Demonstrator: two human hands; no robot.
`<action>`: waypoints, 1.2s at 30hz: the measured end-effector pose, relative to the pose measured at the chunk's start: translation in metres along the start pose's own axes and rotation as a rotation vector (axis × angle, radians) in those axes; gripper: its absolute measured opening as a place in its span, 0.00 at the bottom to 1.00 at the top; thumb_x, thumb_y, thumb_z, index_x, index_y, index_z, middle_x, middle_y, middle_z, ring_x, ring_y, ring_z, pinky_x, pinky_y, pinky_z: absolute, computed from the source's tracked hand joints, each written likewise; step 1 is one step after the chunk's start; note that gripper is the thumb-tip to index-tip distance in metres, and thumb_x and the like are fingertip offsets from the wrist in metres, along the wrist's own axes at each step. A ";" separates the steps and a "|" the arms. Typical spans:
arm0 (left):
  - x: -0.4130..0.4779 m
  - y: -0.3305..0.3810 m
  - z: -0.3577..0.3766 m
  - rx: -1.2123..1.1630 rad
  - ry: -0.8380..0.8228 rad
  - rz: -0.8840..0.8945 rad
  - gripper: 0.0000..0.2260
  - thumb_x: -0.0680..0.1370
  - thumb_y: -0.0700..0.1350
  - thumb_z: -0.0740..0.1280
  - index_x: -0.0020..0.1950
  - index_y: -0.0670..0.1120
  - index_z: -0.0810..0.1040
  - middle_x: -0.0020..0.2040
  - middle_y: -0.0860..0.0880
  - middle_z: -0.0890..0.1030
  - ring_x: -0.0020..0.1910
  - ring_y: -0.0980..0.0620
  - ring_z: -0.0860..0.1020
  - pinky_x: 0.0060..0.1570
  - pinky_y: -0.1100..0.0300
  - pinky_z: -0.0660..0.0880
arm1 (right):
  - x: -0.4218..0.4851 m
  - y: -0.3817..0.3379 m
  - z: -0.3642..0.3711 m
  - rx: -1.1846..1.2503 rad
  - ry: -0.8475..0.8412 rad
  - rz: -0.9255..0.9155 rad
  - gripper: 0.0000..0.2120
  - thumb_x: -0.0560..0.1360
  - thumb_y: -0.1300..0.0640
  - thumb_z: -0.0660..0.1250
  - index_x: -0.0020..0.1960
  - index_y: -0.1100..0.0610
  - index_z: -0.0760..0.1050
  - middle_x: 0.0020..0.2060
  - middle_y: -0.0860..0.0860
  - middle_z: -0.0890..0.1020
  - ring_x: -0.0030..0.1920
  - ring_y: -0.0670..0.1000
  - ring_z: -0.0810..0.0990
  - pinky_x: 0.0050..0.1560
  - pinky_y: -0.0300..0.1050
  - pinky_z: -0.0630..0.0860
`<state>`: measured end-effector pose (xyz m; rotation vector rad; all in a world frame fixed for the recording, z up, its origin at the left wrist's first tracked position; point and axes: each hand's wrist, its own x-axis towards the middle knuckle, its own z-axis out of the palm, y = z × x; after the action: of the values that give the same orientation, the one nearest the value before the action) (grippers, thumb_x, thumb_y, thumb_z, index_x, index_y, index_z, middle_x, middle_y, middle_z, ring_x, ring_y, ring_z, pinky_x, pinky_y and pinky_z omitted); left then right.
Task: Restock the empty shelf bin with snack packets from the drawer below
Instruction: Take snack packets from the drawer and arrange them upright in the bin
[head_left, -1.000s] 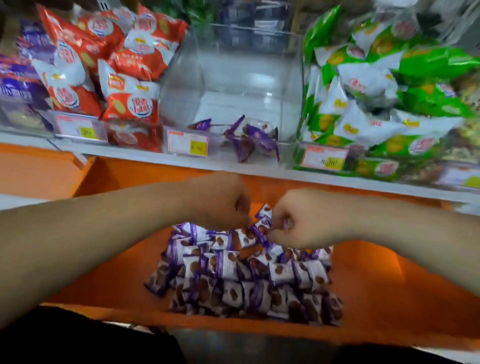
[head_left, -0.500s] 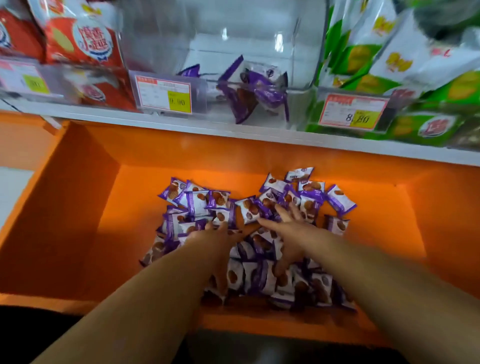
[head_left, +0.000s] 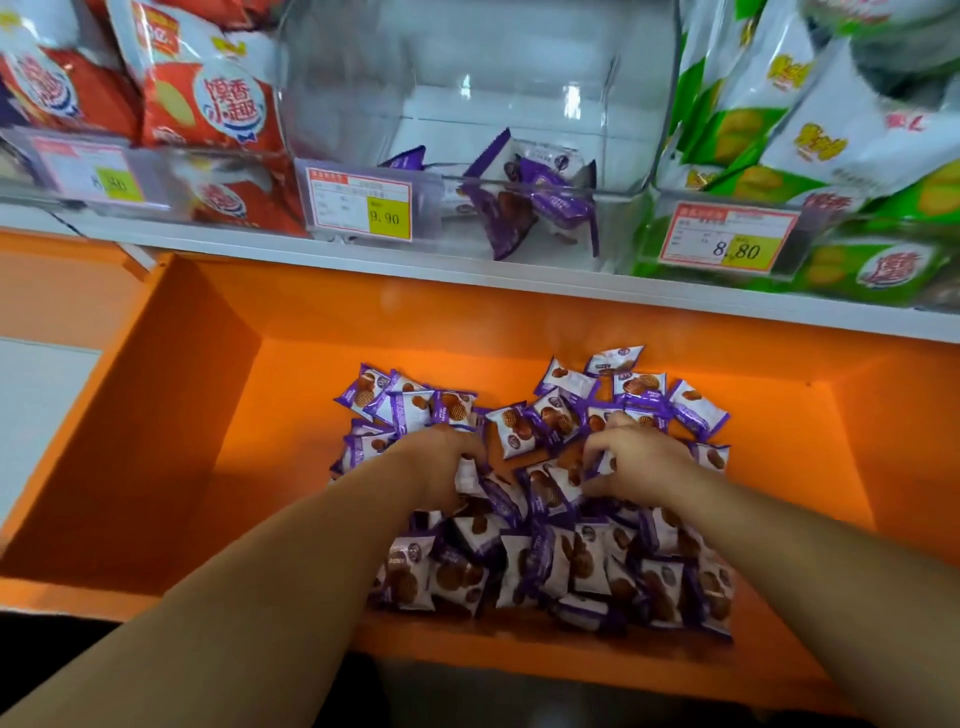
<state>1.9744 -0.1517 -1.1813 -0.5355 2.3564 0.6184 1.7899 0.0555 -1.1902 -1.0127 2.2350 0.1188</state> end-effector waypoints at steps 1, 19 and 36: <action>-0.002 -0.001 -0.004 -0.013 0.017 0.001 0.29 0.71 0.47 0.77 0.70 0.58 0.73 0.66 0.50 0.75 0.60 0.46 0.77 0.56 0.53 0.78 | -0.003 -0.002 -0.007 0.000 -0.001 -0.005 0.11 0.70 0.36 0.75 0.44 0.38 0.76 0.53 0.40 0.67 0.54 0.49 0.75 0.39 0.45 0.71; -0.167 0.037 -0.150 -0.182 0.449 0.287 0.28 0.70 0.49 0.80 0.68 0.58 0.75 0.63 0.56 0.74 0.48 0.60 0.77 0.49 0.66 0.75 | -0.175 -0.096 -0.186 0.587 0.272 -0.471 0.05 0.73 0.48 0.76 0.47 0.47 0.84 0.46 0.39 0.85 0.50 0.37 0.81 0.57 0.40 0.76; -0.115 0.066 -0.313 0.278 0.555 0.144 0.30 0.70 0.50 0.78 0.70 0.57 0.74 0.64 0.49 0.76 0.59 0.47 0.77 0.54 0.59 0.74 | -0.042 -0.147 -0.310 0.159 0.460 -0.336 0.07 0.77 0.46 0.72 0.41 0.44 0.78 0.42 0.53 0.83 0.43 0.56 0.83 0.49 0.52 0.82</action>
<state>1.8738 -0.2459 -0.8706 -0.4531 2.9628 0.2038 1.7445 -0.1251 -0.8992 -1.4168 2.3799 -0.4767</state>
